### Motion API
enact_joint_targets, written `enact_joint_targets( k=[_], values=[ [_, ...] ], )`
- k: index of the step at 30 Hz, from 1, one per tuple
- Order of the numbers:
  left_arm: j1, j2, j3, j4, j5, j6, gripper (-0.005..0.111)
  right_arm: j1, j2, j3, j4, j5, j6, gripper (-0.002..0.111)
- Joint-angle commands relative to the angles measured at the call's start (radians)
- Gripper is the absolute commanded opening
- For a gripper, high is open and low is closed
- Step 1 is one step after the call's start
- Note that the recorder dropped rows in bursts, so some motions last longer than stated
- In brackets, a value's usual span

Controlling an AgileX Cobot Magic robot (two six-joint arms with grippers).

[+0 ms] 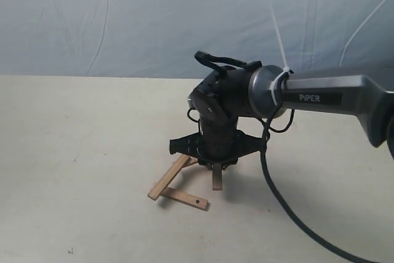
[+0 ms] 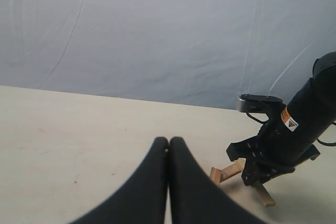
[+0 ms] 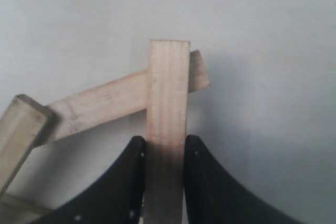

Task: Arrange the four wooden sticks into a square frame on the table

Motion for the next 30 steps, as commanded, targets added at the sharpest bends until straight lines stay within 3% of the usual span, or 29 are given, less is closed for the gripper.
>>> enact_joint_targets(
  k=[1,8,15,21,26,30],
  values=[
    [-0.006,-0.006,0.002,0.003,0.003,0.002,0.0,0.002,0.023,0.004,-0.041,0.014,0.004,-0.001],
    [-0.006,-0.006,0.002,0.001,0.002,0.002,0.0,0.0,0.023,-0.006,-0.069,-0.027,0.052,-0.001],
    [-0.006,-0.006,0.002,-0.001,0.004,0.002,0.0,0.0,0.048,-0.029,0.043,-0.113,0.053,-0.001],
    [-0.006,-0.001,0.002,-0.073,0.015,0.002,0.0,0.0,0.057,-0.061,0.02,-0.001,-0.166,-0.001],
    [-0.006,0.273,0.002,-0.137,-0.053,0.006,0.0,0.0,0.057,-0.095,0.035,0.045,-0.26,-0.001],
    [-0.006,0.507,-0.079,-0.137,-0.064,0.006,0.0,0.0,0.057,-0.095,0.045,0.033,-0.268,-0.001]
  ],
)
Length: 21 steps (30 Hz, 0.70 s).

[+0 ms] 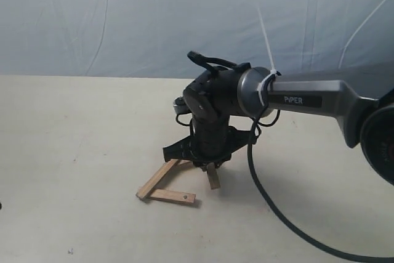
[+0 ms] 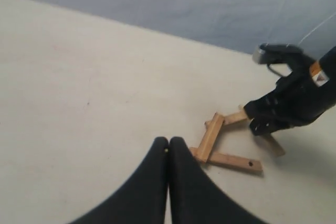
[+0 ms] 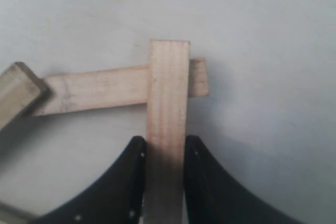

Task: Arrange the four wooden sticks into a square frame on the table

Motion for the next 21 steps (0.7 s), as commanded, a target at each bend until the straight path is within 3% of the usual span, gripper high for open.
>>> enact_joint_targets(
  k=[1,5,11,15,21],
  values=[
    [-0.006,0.265,-0.094,-0.014,-0.054,0.003,0.0,0.0,-0.007,-0.006,0.013,-0.002,-0.027,-0.001],
    [-0.049,0.585,-0.222,0.057,-0.111,0.005,0.0,0.0,-0.007,-0.006,0.037,0.002,-0.081,-0.001],
    [-0.071,1.092,-0.509,0.215,0.016,0.005,0.0,-0.004,-0.007,-0.006,0.057,0.024,-0.136,-0.001],
    [-0.063,1.307,-0.641,0.246,0.085,0.005,0.0,-0.029,-0.007,-0.006,0.119,0.026,-0.184,-0.001],
    [-0.063,1.485,-0.749,0.239,0.117,0.032,0.0,-0.04,-0.007,-0.006,0.17,0.024,-0.256,-0.001]
  ],
)
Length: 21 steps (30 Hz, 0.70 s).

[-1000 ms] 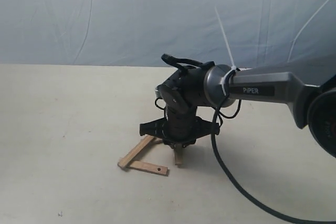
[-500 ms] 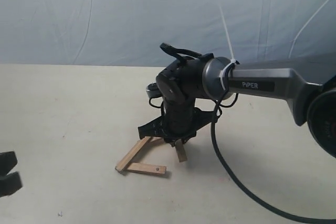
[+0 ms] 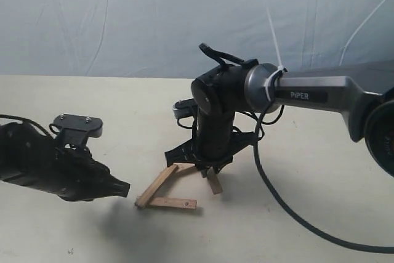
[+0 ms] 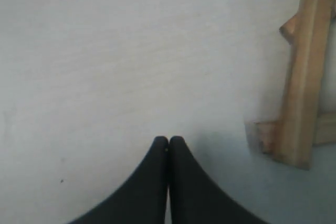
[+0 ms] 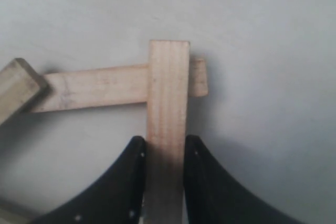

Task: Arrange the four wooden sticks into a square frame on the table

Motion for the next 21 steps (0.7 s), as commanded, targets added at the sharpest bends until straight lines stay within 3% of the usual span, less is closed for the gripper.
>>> enact_joint_targets(
  k=[1,8,16,21],
  values=[
    [0.003,0.109,-0.073,0.009,0.04,0.019,0.0,-0.009,-0.007,-0.006,0.028,-0.001,-0.051,-0.001],
    [0.004,0.175,-0.133,-0.091,0.129,0.137,0.0,-0.009,-0.007,-0.006,0.038,-0.005,-0.054,-0.001],
    [0.004,0.193,-0.136,-0.508,0.307,0.566,0.0,-0.009,-0.007,-0.006,0.064,-0.01,-0.056,-0.001],
    [0.004,0.193,-0.136,-0.532,0.361,0.587,0.0,-0.009,-0.007,-0.006,0.073,-0.023,-0.051,-0.001]
  ],
)
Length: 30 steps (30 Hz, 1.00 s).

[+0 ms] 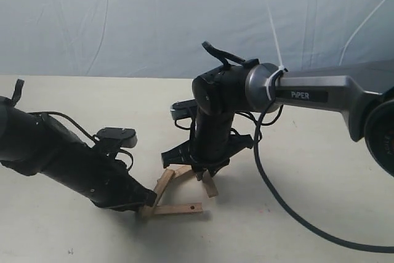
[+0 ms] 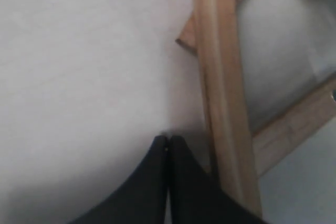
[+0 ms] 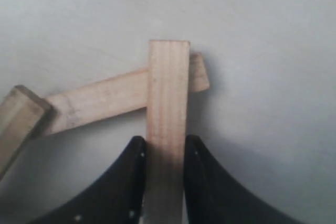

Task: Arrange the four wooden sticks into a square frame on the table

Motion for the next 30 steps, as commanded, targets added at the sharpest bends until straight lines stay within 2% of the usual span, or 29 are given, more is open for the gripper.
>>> enact_joint_targets(
  k=[1,13,21,24,26,30],
  values=[
    [0.002,0.011,0.009,-0.041,0.052,0.033,0.0,-0.005,-0.007,-0.006,0.019,-0.028,0.001,-0.001],
    [0.002,0.011,0.0,-0.099,-0.012,0.036,0.0,-0.005,-0.003,-0.006,0.112,-0.04,0.012,-0.001],
    [0.049,0.002,-0.002,-0.075,-0.045,0.033,0.0,-0.009,-0.003,-0.006,0.063,-0.04,0.05,-0.001],
    [0.08,-0.044,-0.002,-0.035,0.018,0.018,0.0,-0.027,-0.003,-0.006,0.034,-0.012,0.061,-0.001],
    [0.087,-0.07,-0.002,0.013,0.151,-0.018,0.0,-0.035,-0.003,-0.006,0.034,-0.013,0.061,-0.001],
    [0.02,-0.055,-0.002,0.022,0.152,-0.018,0.0,-0.035,-0.003,-0.006,0.026,-0.034,0.064,-0.001]
  ],
)
